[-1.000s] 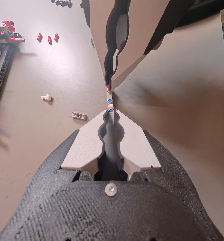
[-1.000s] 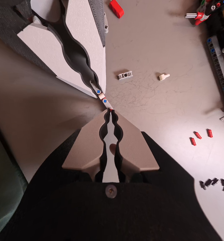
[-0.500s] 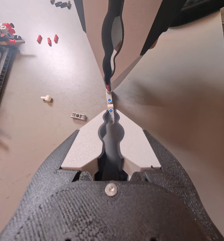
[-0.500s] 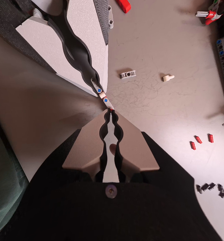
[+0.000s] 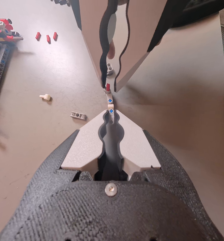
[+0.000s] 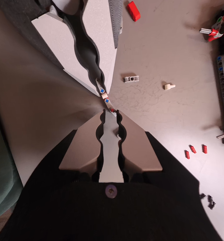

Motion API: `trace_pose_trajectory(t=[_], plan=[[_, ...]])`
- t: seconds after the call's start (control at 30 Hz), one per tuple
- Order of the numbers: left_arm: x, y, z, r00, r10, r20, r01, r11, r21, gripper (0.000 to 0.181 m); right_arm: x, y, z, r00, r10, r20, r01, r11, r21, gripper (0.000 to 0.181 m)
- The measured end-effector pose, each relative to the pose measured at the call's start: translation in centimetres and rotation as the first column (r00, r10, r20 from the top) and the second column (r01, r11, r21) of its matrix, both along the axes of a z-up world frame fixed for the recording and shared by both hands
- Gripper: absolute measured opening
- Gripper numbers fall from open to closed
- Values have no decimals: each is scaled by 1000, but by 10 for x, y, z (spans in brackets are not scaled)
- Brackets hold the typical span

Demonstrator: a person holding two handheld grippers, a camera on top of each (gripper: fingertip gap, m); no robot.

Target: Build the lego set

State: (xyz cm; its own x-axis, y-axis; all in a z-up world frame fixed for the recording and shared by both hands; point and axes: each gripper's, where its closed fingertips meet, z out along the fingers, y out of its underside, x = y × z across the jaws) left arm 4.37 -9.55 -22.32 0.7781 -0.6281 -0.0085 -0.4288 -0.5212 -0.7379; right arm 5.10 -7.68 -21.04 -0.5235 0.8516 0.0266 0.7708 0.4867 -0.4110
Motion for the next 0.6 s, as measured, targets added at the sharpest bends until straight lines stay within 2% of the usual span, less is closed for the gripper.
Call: trace_pose_trajectory(t=[0.17,0.43,0.6], plan=[[0,0,0,1000,-4,-4,4,1000,0,5,-2,-1,8,996,82,-17,-81,996,44,23],[0,-1,-1,1000,-6,-13,6,1000,3,6,-2,-2,10,974,227,16,-227,962,152,8],[0,-1,-1,1000,-7,-14,7,1000,4,6,-2,-2,8,973,229,40,-232,961,153,3]])
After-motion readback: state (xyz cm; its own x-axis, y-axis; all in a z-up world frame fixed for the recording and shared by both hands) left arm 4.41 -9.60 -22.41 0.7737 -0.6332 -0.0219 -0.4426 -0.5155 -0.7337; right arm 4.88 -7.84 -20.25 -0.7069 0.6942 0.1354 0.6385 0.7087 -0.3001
